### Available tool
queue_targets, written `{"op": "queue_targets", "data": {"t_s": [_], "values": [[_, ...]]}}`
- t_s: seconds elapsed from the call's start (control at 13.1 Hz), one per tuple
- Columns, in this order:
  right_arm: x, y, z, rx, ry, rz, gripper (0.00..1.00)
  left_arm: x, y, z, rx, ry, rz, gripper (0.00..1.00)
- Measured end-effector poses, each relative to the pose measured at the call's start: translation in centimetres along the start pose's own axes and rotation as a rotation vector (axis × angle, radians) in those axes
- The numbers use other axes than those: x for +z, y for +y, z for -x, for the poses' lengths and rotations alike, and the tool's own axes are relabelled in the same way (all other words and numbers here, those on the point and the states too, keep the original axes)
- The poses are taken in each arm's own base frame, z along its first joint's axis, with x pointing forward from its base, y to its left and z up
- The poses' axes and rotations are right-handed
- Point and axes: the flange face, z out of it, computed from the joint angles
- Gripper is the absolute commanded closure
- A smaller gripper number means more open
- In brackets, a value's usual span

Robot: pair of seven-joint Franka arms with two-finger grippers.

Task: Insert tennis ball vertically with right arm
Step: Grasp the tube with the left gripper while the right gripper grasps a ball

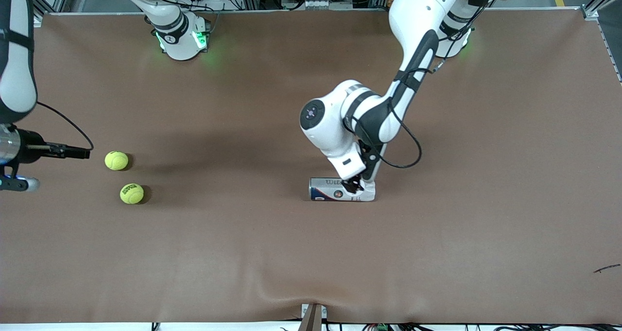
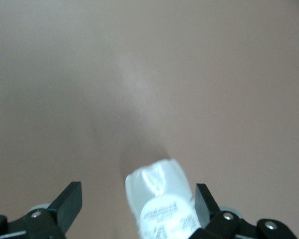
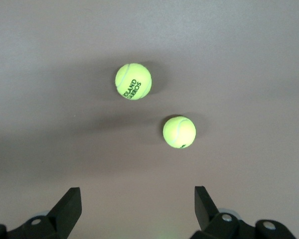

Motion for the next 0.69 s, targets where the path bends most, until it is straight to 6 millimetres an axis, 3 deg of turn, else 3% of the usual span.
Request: {"op": "queue_targets", "data": {"t_s": [0.23,0.38,0.69], "values": [[3.4,0.2,-3.0,0.001,0.04,0.004,0.0,1.5,1.2,-0.6,-0.104,-0.012,0.041,0.0],[6.4,0.1,-5.0,-0.001,0.062,0.007,0.0,0.9,1.7,-0.2,-0.138,-0.029,0.072,0.0],[15.9,0.4,-8.5,0.001,0.104,0.013,0.0,0.5,2.6,2.2,-0.189,-0.047,0.101,0.0]]}}
